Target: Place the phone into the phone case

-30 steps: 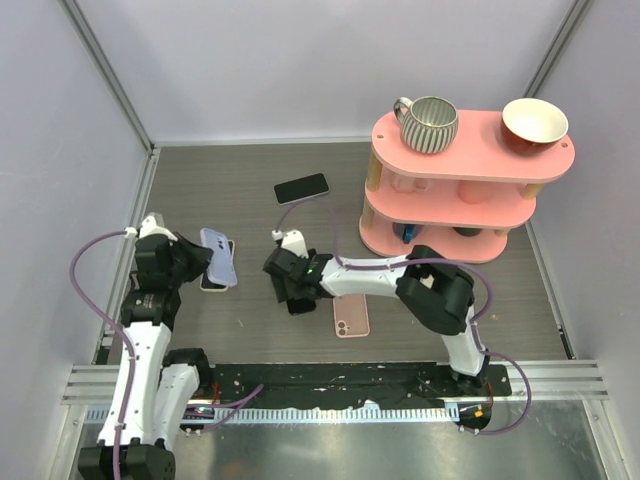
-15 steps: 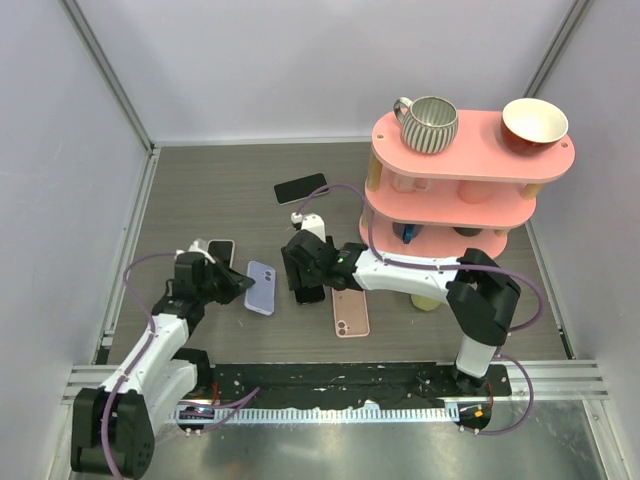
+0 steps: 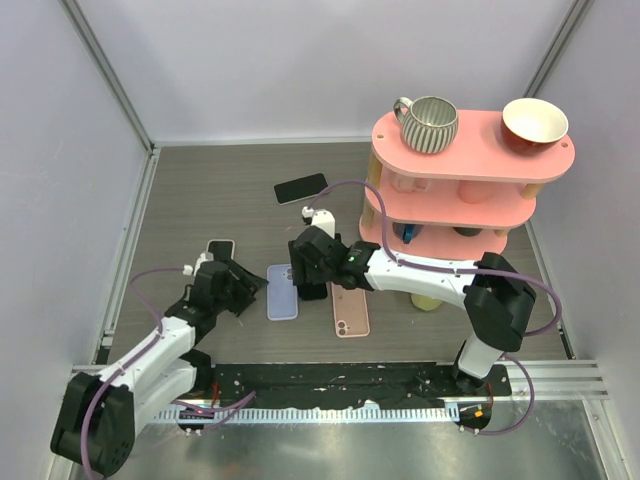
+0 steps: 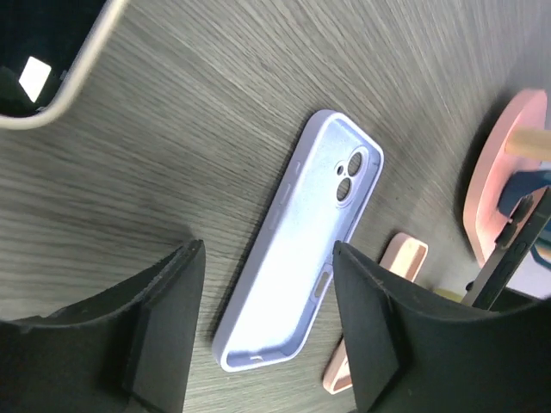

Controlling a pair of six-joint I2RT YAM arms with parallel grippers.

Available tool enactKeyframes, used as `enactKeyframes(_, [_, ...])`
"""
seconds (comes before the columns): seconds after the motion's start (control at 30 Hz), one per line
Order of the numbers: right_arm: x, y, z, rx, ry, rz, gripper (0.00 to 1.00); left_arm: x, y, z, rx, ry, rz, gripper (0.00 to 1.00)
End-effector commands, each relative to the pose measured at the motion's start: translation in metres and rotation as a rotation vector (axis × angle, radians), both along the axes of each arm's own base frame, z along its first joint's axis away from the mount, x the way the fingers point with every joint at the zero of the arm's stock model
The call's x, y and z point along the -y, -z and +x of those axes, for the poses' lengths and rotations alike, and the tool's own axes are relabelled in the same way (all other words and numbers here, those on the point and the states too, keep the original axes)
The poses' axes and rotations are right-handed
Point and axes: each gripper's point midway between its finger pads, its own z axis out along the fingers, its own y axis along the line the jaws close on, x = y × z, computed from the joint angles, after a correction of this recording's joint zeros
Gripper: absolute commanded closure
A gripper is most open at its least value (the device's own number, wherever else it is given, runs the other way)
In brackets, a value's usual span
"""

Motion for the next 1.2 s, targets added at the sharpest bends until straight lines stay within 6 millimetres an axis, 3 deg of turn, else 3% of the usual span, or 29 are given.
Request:
enactKeyframes(0.0, [-0.012,-0.032,0.012,0.055,0.064,0.124,0.58,-0.024,-0.014,0.004,0.022,-0.128,0.069,0.31])
enactKeyframes(0.07, [-0.017,-0.033,0.013,0.043,0.09,0.16,0.58,-0.04,-0.033,0.012,0.09,-0.186,0.131,0.27])
enactKeyframes(0.17, [-0.029,-0.032,0.008,0.029,0.099,0.191,0.58,-0.075,-0.051,0.007,0.075,-0.298,0.271,0.08])
enactKeyframes(0.2, [-0.034,-0.037,0.009,0.037,0.097,0.197,0.58,-0.081,-0.072,0.014,0.111,-0.314,0.291,0.01])
enactKeyframes(0.27, [-0.04,-0.026,0.006,0.03,0.098,0.158,0.59,-0.092,-0.089,0.018,0.125,-0.3,0.36,0.0])
enactKeyframes(0.37, [-0.054,-0.021,0.005,0.016,0.092,0.154,0.59,-0.102,-0.094,0.023,0.102,-0.289,0.387,0.0])
enactKeyframes(0.53, [-0.071,-0.015,0.004,0.015,0.087,0.133,0.59,-0.117,-0.084,0.027,0.042,-0.257,0.395,0.0])
enactKeyframes(0.7, [-0.089,-0.001,0.0,-0.012,0.092,0.132,0.59,-0.143,-0.07,0.016,-0.076,-0.333,0.378,0.0])
enactKeyframes(0.77, [-0.093,0.002,-0.001,-0.008,0.094,0.11,0.59,-0.145,-0.068,0.014,-0.093,-0.335,0.375,0.0])
enactKeyframes(0.83, [-0.091,0.015,-0.003,-0.015,0.098,0.062,0.59,-0.145,-0.069,0.014,-0.087,-0.335,0.372,0.0])
enactKeyframes(1.17, [-0.078,0.039,-0.002,0.005,0.147,-0.016,0.55,-0.144,-0.079,0.008,-0.012,-0.386,0.336,0.0])
